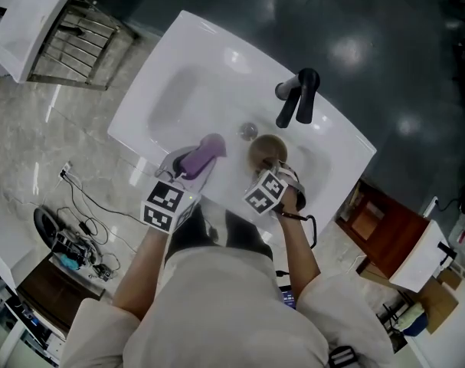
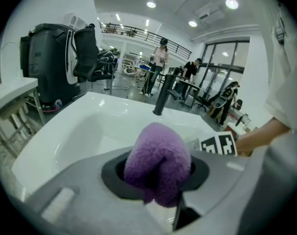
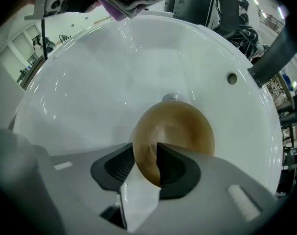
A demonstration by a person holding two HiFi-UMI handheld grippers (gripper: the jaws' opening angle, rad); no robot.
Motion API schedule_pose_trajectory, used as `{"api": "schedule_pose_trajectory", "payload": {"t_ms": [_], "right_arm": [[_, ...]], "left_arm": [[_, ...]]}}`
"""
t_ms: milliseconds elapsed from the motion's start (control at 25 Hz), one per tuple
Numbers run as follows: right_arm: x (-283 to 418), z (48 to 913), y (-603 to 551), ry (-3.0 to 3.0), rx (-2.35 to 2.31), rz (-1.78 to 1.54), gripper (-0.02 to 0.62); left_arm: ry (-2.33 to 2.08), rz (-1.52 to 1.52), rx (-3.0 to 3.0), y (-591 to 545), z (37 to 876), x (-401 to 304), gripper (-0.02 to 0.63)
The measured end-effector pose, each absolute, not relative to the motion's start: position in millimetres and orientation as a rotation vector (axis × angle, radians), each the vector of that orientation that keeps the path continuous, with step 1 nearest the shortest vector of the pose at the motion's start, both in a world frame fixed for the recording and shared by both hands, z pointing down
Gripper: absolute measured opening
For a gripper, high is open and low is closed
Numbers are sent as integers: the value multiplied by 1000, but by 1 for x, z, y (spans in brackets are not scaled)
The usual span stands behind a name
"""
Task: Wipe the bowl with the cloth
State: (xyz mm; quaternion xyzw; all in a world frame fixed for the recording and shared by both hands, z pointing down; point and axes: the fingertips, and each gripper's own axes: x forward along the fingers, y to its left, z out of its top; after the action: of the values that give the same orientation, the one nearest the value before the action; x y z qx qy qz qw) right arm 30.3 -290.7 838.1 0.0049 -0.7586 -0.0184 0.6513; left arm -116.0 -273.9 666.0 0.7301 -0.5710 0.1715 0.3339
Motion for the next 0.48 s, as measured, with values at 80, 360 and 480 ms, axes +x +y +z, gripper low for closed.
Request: {"api": "schedule_pose_trajectory", "payload": {"t_ms": [80,360,480], "right_arm": [[31,839,-290,-1707,7,-53,125],[32,840,-290,-1684,36,-94,38],[24,833,-286,-1696,60,-107,21]], "left_arm": [[-1495,438,1901,-271,666,-118,127],[-1501,448,1915,-263,660,-122,127],[-1500,452,1930,-254,655,-127,127]]}}
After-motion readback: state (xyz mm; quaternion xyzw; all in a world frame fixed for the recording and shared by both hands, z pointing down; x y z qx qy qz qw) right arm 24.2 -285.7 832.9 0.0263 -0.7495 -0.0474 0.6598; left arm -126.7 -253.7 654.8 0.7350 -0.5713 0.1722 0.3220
